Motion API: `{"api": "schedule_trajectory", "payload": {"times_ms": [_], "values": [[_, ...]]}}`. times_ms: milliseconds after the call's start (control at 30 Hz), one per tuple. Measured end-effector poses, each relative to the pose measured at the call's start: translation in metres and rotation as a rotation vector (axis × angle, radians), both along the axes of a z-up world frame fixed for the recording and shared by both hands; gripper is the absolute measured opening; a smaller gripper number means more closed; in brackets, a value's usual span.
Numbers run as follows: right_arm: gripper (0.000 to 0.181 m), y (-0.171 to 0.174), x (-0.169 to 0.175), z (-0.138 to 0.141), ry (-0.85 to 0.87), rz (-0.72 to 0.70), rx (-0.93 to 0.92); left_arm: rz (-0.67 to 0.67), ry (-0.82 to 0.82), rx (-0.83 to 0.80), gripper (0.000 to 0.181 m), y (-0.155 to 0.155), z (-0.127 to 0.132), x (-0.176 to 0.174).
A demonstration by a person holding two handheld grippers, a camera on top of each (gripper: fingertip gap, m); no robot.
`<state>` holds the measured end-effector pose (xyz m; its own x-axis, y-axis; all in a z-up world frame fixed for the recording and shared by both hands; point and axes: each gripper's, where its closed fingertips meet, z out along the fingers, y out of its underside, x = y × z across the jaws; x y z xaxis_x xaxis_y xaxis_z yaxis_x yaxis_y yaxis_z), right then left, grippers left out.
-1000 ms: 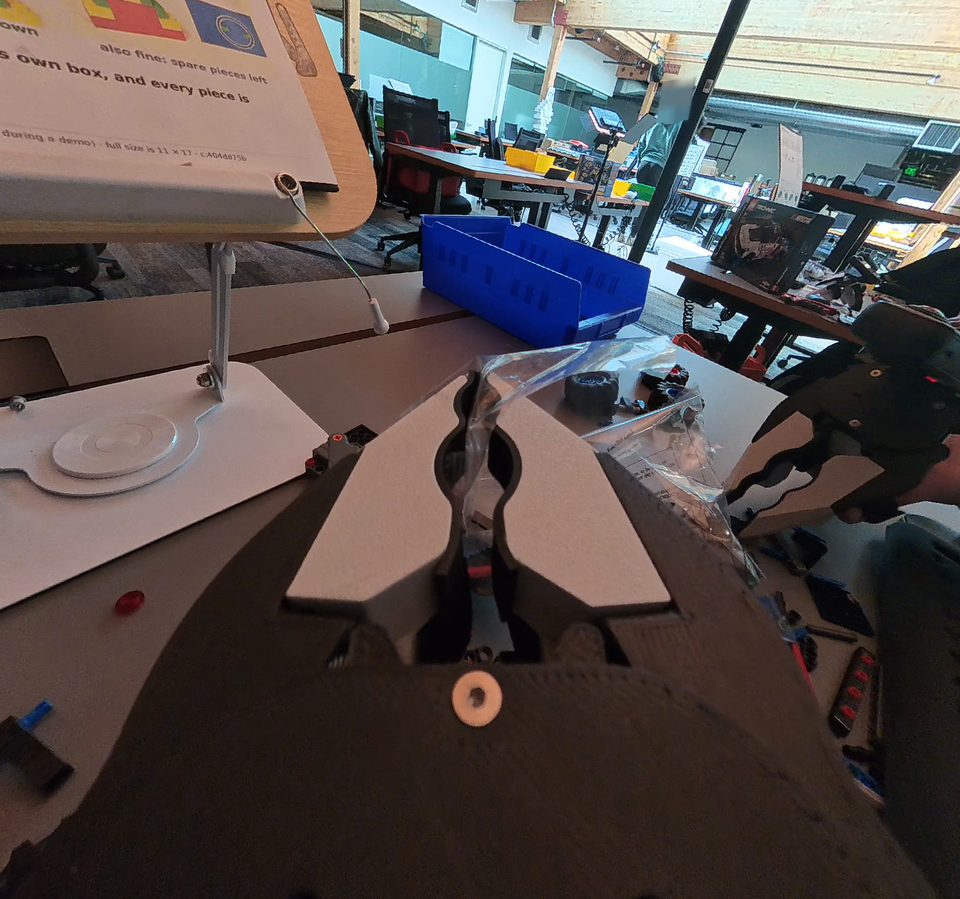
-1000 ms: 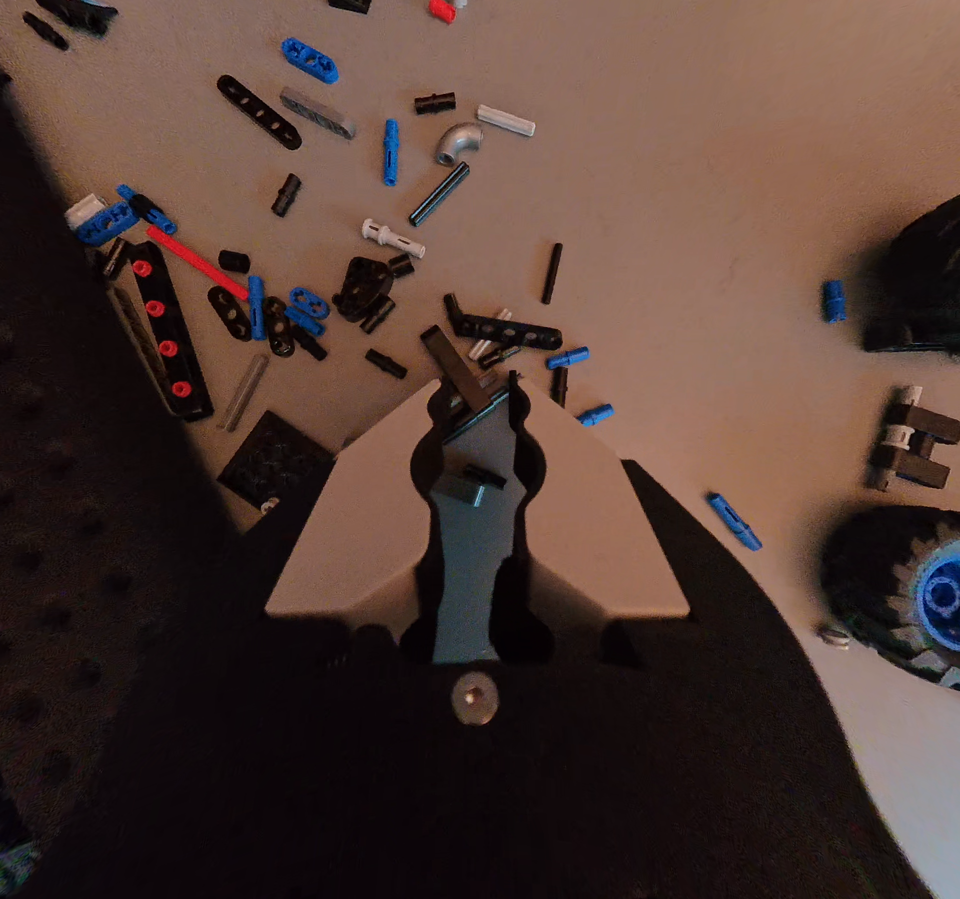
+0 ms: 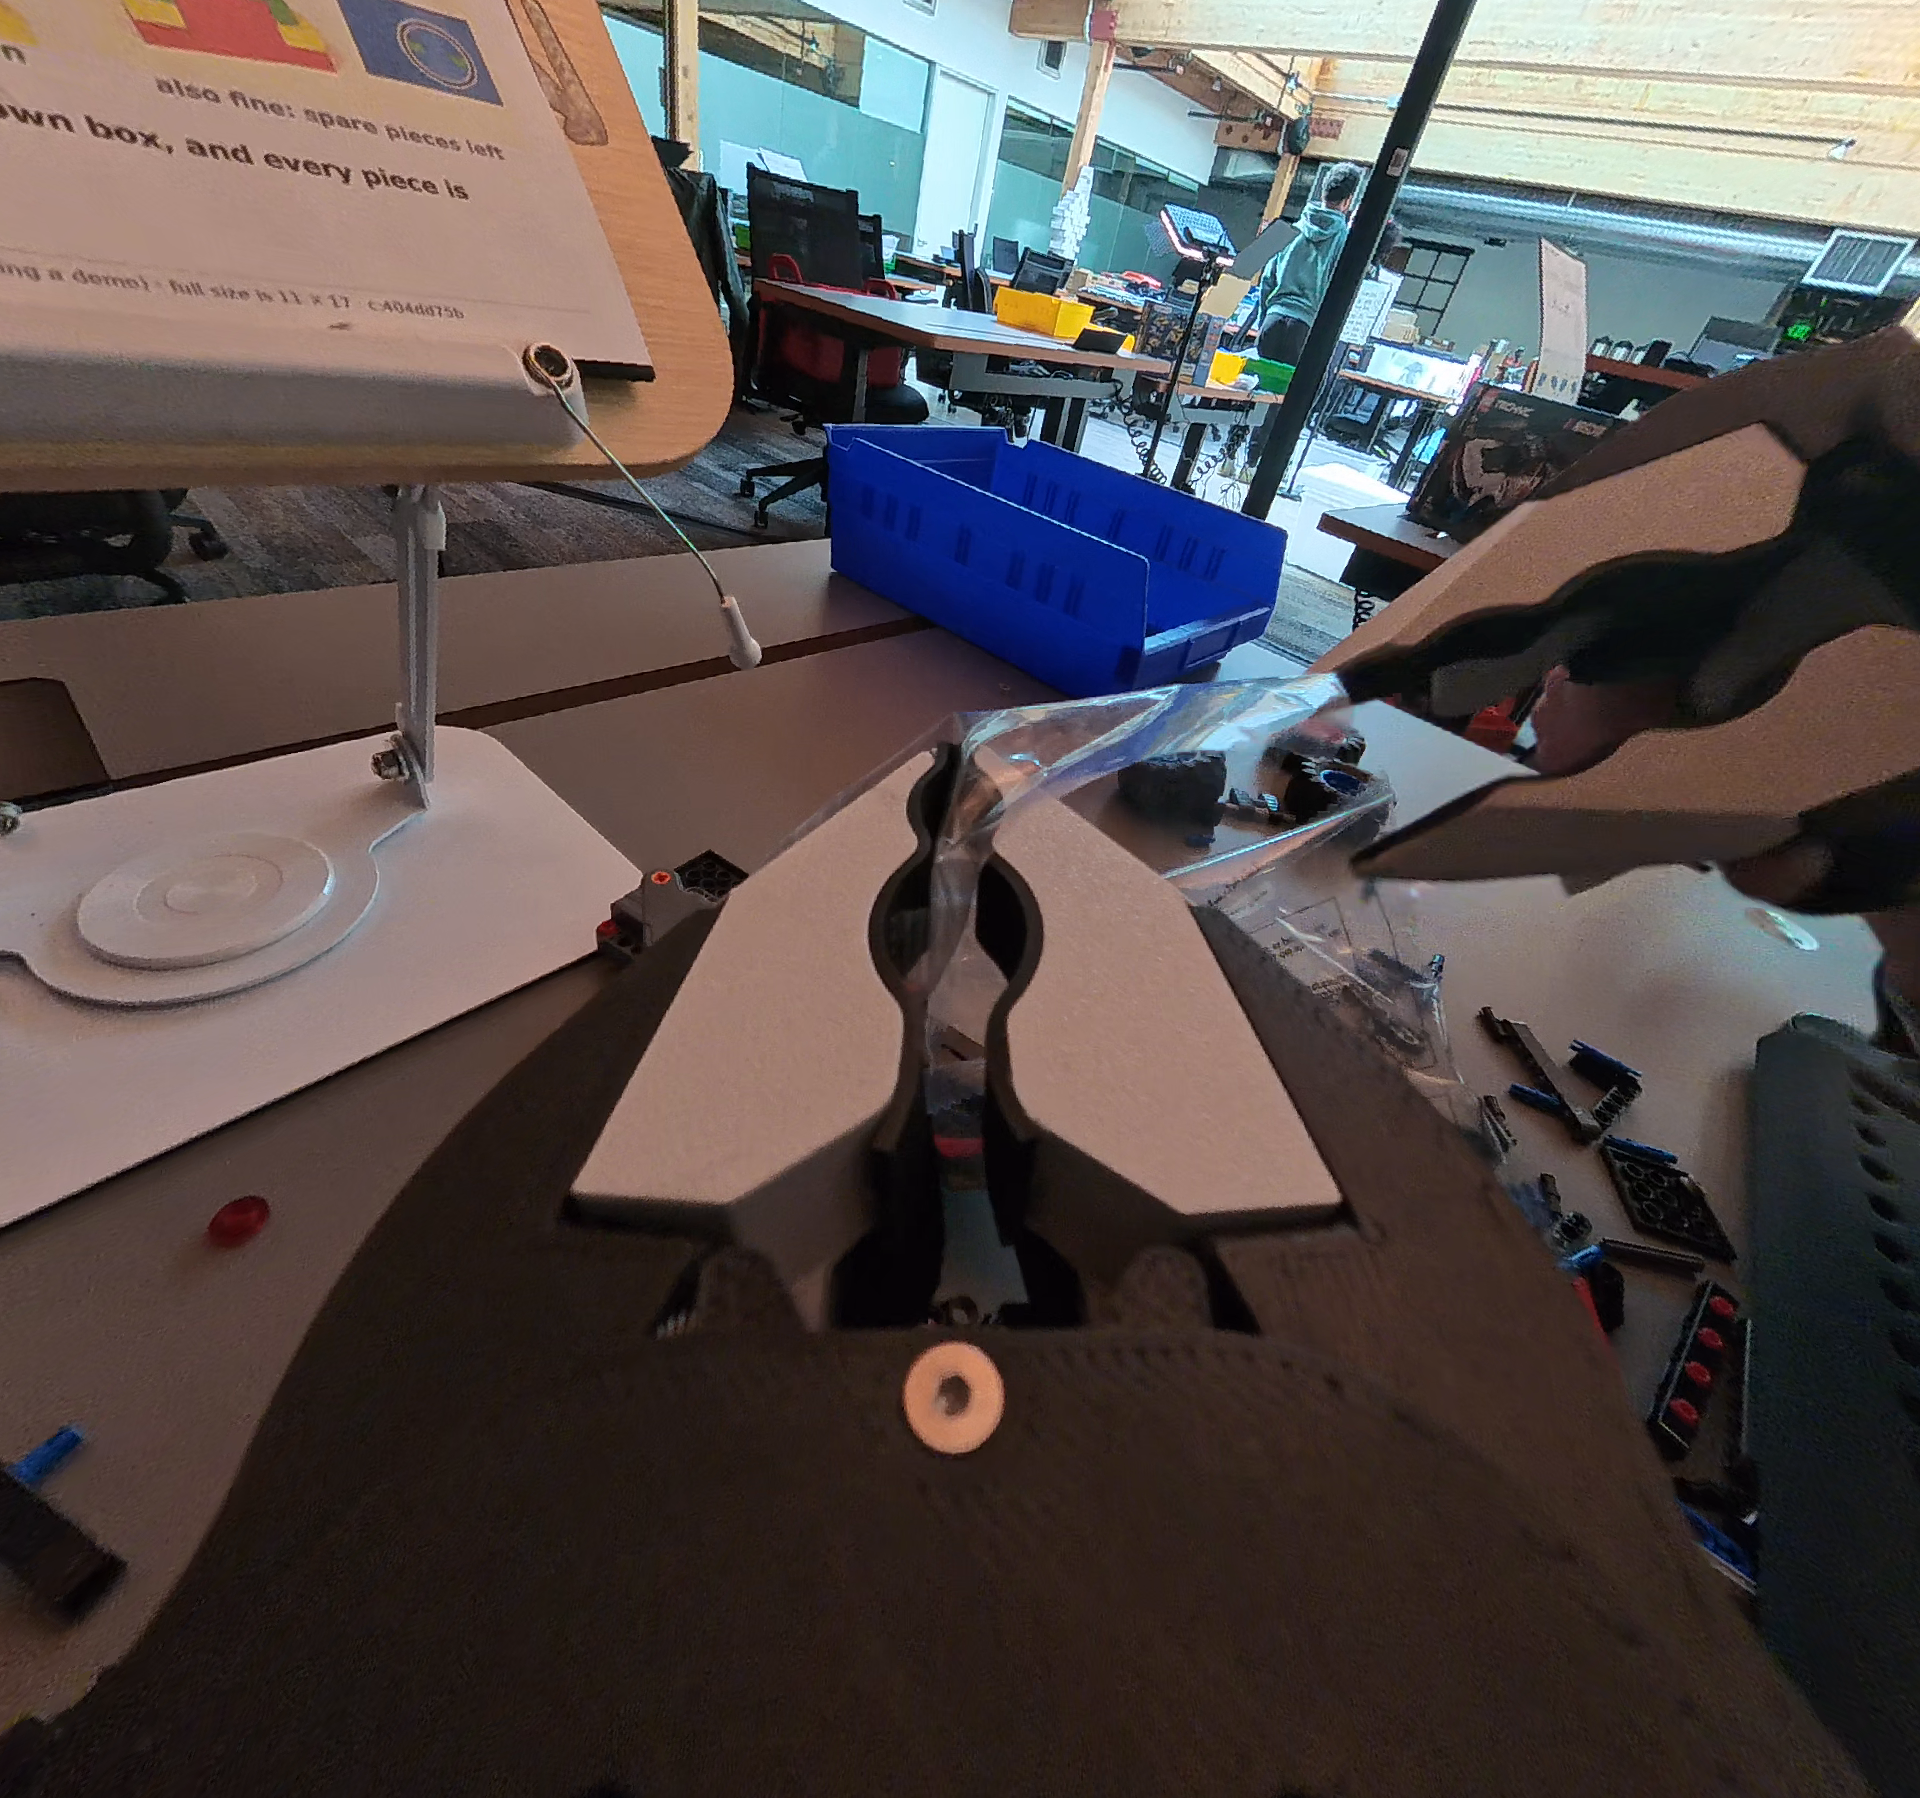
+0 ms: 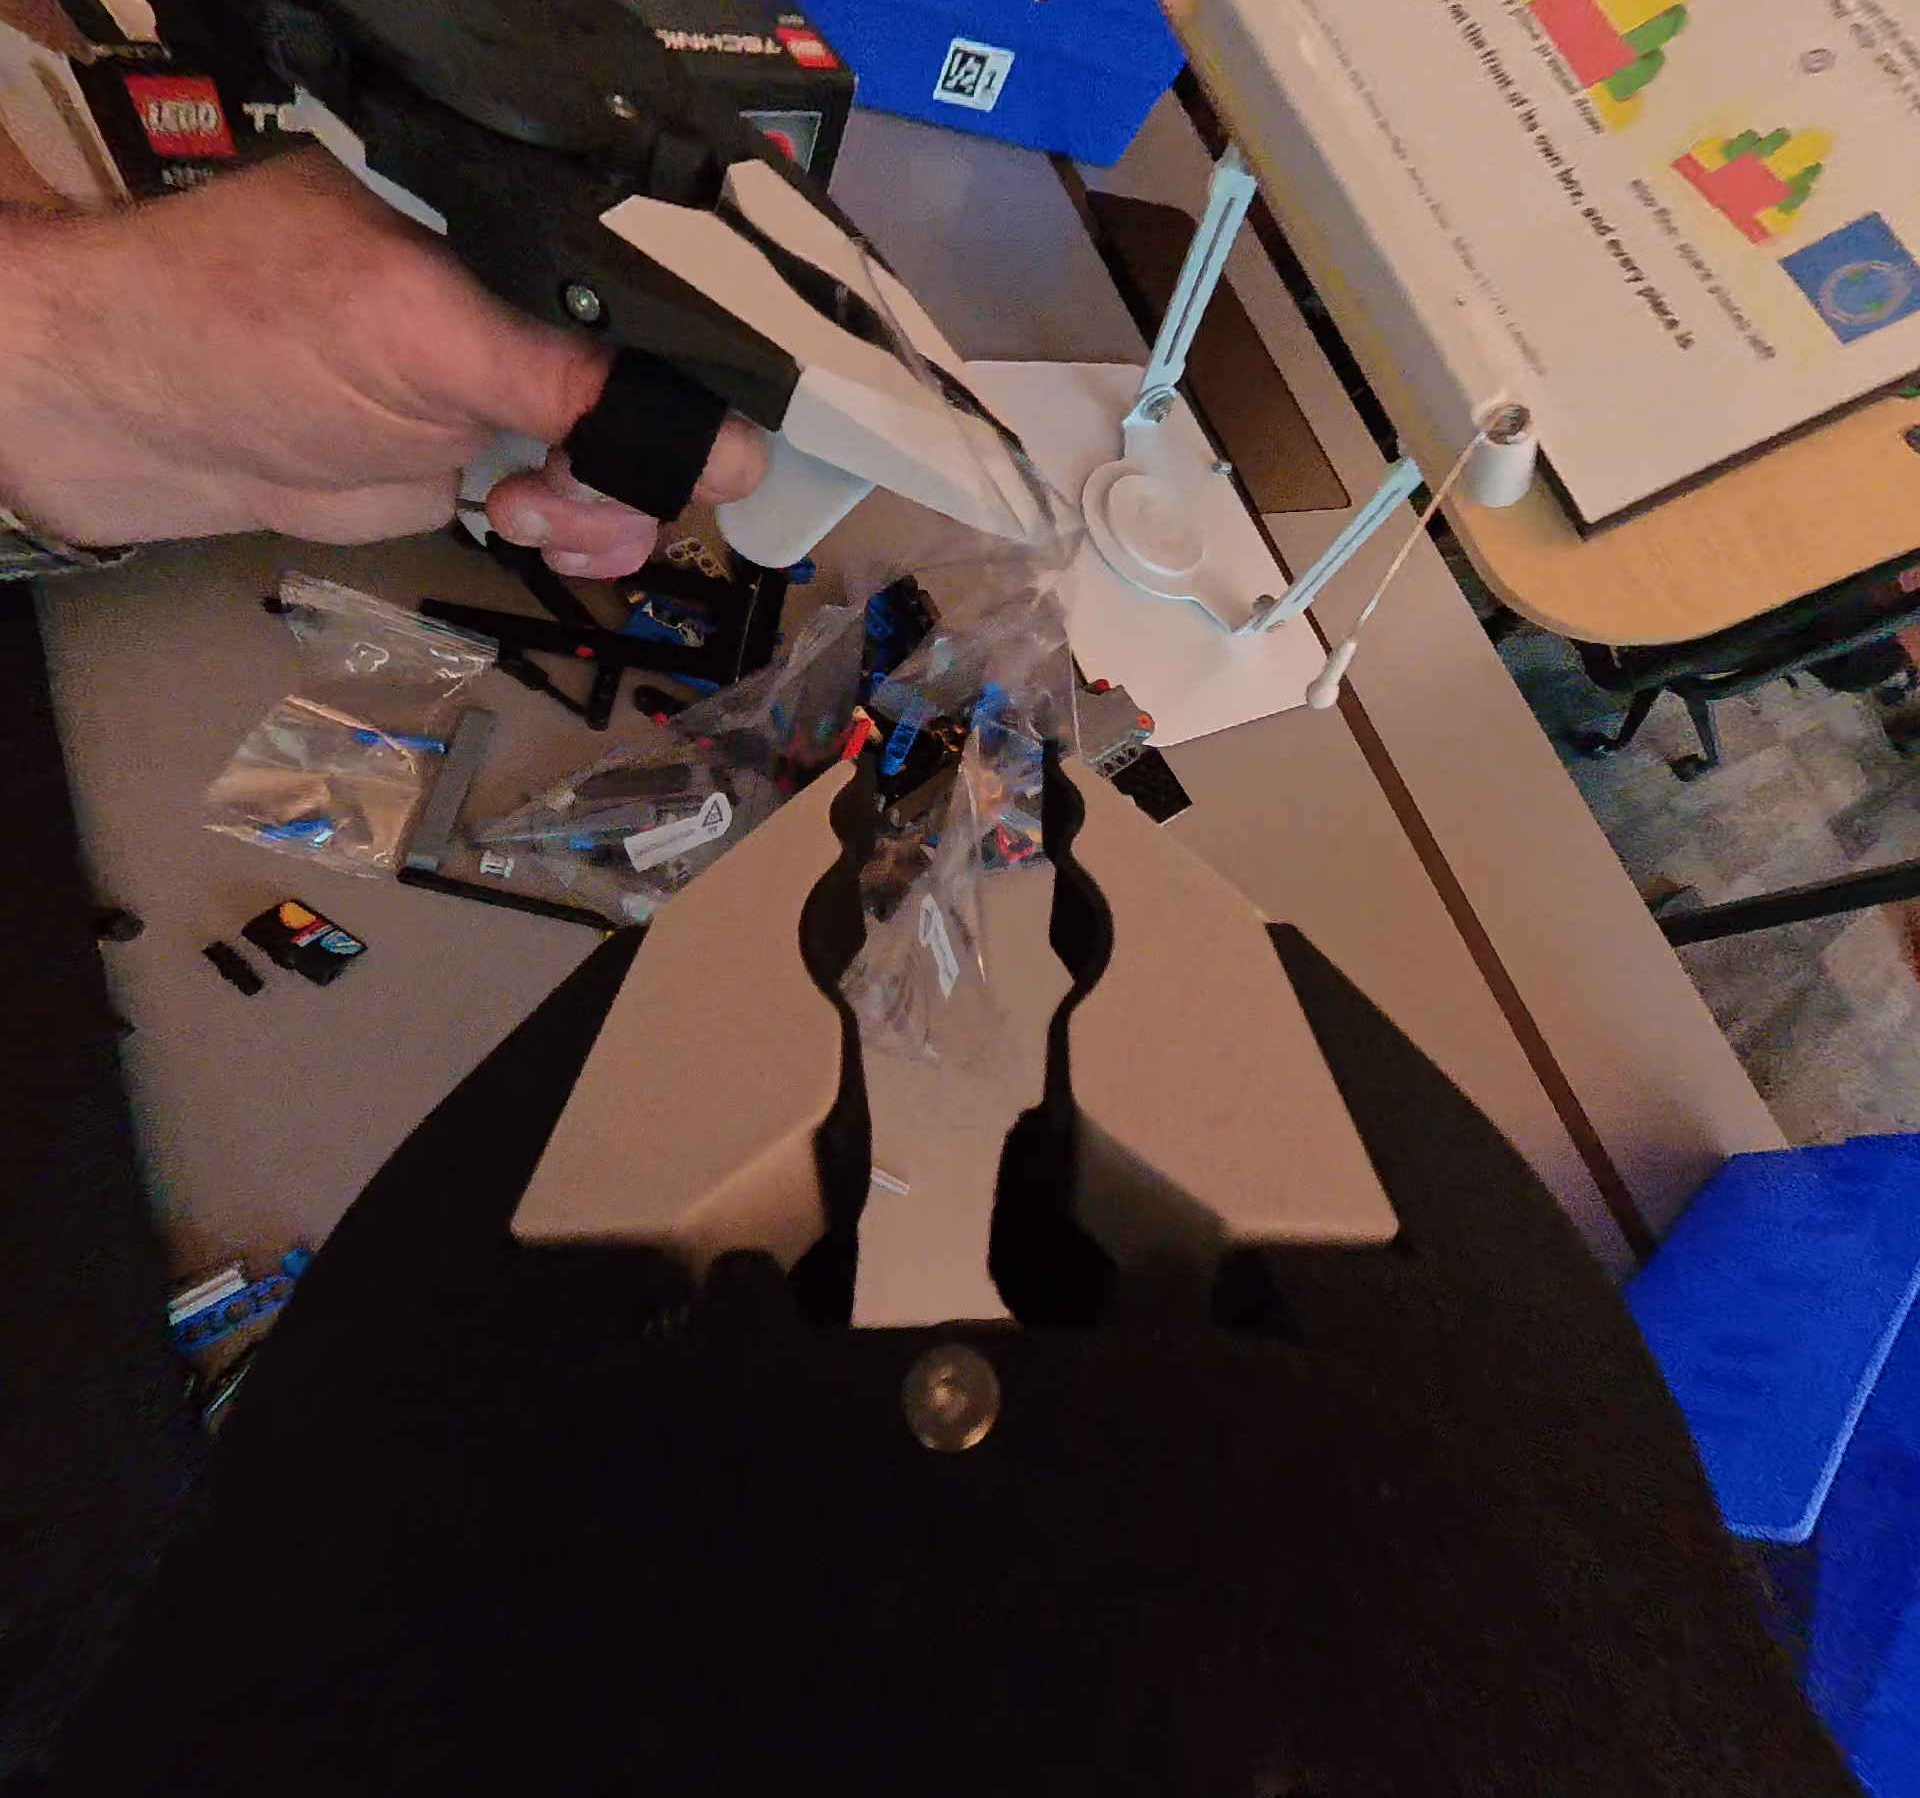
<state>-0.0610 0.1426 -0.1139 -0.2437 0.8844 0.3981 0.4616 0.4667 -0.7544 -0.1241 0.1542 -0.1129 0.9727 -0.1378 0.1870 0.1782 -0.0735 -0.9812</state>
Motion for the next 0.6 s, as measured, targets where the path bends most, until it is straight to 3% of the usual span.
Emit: {"api": "schedule_trajectory", "payload": {"times_ms": [100, 200, 333, 433, 600], "values": [[0.03, 0.017, 0.026, 0.01, 0.035, -0.06, -0.049, -0.004, 0.003, -0.004, 0.0, 0.001, -0.001, 0.001], [0.032, 0.034, 0.068, 0.0, -0.024, -0.117, -0.058, -0.002, 0.003, -0.004, 0.0, 0.0, -0.001, 0.001], [0.04, 0.06, 0.137, -0.047, -0.225, -0.216, -0.103, 0.002, 0.0, -0.001, 0.0, 0.0, 0.0, 0.0], [0.039, 0.062, 0.183, -0.089, -0.375, -0.219, -0.196, 0.001, 0.003, -0.004, 0.0, 0.0, -0.001, 0.0], [0.038, 0.044, 0.213, -0.131, -0.476, -0.151, -0.295, 0.01, 0.001, -0.008, 0.0, 0.0, -0.002, -0.002]]}}
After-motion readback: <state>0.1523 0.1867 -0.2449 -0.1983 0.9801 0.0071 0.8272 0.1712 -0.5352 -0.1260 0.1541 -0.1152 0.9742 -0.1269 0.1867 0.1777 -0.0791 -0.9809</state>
